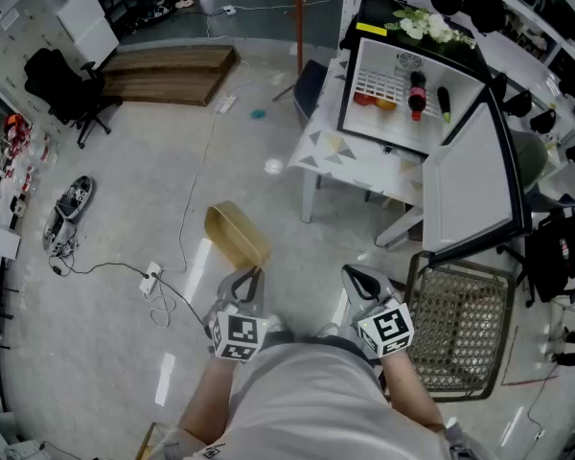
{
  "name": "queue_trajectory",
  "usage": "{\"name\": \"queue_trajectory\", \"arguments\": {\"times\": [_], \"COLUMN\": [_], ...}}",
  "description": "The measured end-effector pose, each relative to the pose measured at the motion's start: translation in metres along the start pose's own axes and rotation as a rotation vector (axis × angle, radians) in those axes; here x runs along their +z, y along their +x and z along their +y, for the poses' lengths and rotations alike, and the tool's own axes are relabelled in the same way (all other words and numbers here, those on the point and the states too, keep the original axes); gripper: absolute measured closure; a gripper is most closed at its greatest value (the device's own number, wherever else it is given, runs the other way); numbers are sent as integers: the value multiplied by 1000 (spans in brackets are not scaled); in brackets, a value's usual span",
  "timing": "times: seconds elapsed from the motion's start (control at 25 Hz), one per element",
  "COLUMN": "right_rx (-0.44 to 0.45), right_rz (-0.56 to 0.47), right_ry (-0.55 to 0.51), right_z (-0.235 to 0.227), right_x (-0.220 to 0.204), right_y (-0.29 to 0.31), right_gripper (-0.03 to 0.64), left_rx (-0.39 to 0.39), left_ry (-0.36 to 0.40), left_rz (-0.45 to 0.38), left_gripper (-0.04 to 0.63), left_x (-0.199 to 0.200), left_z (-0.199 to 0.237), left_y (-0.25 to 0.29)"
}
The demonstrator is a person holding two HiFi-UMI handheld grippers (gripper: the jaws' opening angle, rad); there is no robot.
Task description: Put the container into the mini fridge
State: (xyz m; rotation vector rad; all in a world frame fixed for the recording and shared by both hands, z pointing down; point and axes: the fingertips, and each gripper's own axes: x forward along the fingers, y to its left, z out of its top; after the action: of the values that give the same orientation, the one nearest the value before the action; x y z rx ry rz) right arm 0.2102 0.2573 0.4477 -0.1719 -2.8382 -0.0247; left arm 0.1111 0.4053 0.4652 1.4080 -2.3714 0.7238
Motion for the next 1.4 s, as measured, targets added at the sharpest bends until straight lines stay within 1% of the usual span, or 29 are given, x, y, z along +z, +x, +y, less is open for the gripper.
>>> {"name": "queue_trajectory", "arguments": {"times": [0.16, 0.28, 0.4, 0.52, 0.68, 0.84, 0.96, 1.12, 1.24, 1.4], "right_rx": [-4, -14, -25, -45, -82, -107, -115, -129, -127, -118], "right_rz": [-2, 11, 13, 8, 32, 46, 59, 56, 56, 56], "right_ry": [-17, -30, -35, -41, -61, -60, -47, -22, -6, 13], "right_z": [18, 31, 41, 49, 61, 69, 70, 57, 42, 10], "right_x": [6, 8, 13, 19, 21, 19, 14, 9, 3, -2], "right_y": [15, 22, 30, 39, 52, 61, 68, 80, 90, 106], "right_gripper": [614, 614, 614, 614, 614, 614, 614, 614, 614, 614], "left_rx": [3, 9, -9, -23, -30, -58, -76, -93, -97, -90], "left_ry": [-31, -27, -38, -53, -72, -100, -97, -89, -65, -45], "left_rz": [-55, -90, -116, -123, -137, -185, -188, -170, -134, -116], "left_gripper": [569, 569, 569, 569, 569, 569, 569, 569, 569, 569], "left_x": [-1, -3, -5, -12, -26, -28, -30, -31, -34, -20], "left_z": [24, 36, 46, 59, 80, 95, 100, 101, 99, 103], "left_y": [-9, -16, -19, -19, -19, -17, -10, 9, 27, 59]}}
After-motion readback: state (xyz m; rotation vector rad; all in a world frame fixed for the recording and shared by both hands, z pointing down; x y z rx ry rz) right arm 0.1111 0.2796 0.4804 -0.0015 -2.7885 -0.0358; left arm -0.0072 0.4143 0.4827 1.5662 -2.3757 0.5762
